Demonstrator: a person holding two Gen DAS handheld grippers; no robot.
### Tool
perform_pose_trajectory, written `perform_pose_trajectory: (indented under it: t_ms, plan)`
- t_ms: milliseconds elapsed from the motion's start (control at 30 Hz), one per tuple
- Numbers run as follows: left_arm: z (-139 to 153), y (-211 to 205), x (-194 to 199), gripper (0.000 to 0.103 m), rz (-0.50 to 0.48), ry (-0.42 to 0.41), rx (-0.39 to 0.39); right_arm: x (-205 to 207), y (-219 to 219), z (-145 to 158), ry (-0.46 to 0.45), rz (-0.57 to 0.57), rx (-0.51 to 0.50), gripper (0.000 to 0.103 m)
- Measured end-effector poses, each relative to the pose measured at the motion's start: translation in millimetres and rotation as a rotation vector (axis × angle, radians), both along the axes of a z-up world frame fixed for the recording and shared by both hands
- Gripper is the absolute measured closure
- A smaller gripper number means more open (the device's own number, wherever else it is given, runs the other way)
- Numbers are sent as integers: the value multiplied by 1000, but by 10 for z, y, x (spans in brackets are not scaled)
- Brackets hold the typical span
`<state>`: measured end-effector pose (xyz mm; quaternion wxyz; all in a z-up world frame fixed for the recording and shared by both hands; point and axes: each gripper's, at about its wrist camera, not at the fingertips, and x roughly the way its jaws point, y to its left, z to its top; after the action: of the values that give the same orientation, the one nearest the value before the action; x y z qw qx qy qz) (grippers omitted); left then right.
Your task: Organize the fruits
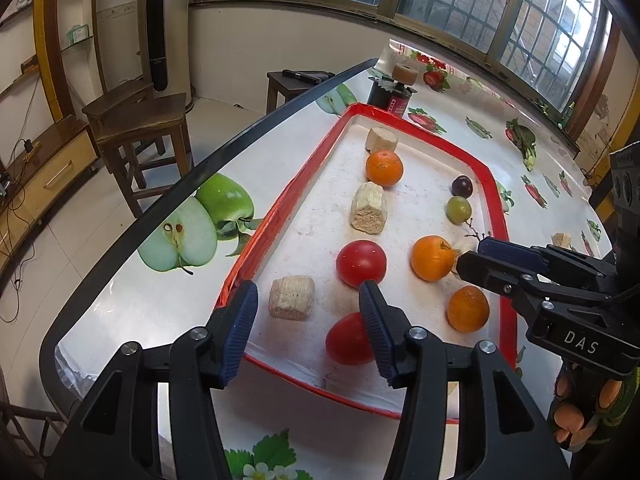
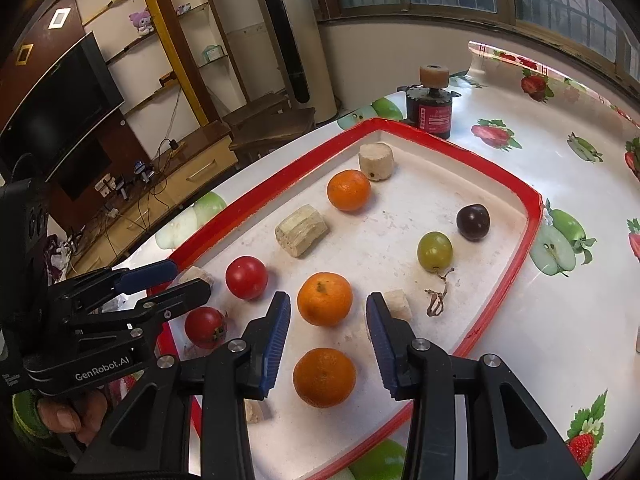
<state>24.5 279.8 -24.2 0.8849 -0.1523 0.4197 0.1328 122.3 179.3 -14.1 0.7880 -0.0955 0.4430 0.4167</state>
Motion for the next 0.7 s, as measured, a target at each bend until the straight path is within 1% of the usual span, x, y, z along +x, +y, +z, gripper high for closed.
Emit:
perform_pose_trajectory:
  t_ms: [167, 233, 267, 300, 333, 367, 400, 433, 500, 567, 600, 700]
  plan:
    - [65, -67, -100, 51, 5, 2, 31, -62, -87, 60, -7, 20, 17, 60]
    - [92, -91, -157, 50, 15, -2, 38, -92, -117, 80, -16, 38, 15, 51]
    - [106, -106, -184, 47, 19, -3, 43, -112, -134, 93, -24, 51, 15, 49]
    - [122, -124, -215, 41, 25, -6, 51, -132, -150, 108, -35, 64, 15, 49]
    - [138, -146, -248, 37, 30, -12, 60, -151, -164, 116, -44, 75, 15, 48]
    - [156, -170, -279, 37, 29, -19, 66, -167, -179, 125, -50, 85, 14, 48]
    - [169, -190, -299, 37, 25, -22, 67, -180, -196, 133, -52, 95, 14, 45]
    - [177, -211, -317, 37, 23, -21, 69, -194, -212, 140, -54, 103, 14, 40]
    - [199, -258, -355, 37, 27, -18, 83, -233, -244, 157, -64, 119, 14, 34]
    - [225, -298, -396, 37, 29, -26, 90, -286, -271, 177, -79, 137, 9, 32]
    - [235, -317, -415, 37, 27, -30, 89, -317, -282, 189, -89, 147, 4, 31]
    - [283, -365, -482, 36, 19, -44, 96, -415, -326, 220, -131, 175, -8, 23]
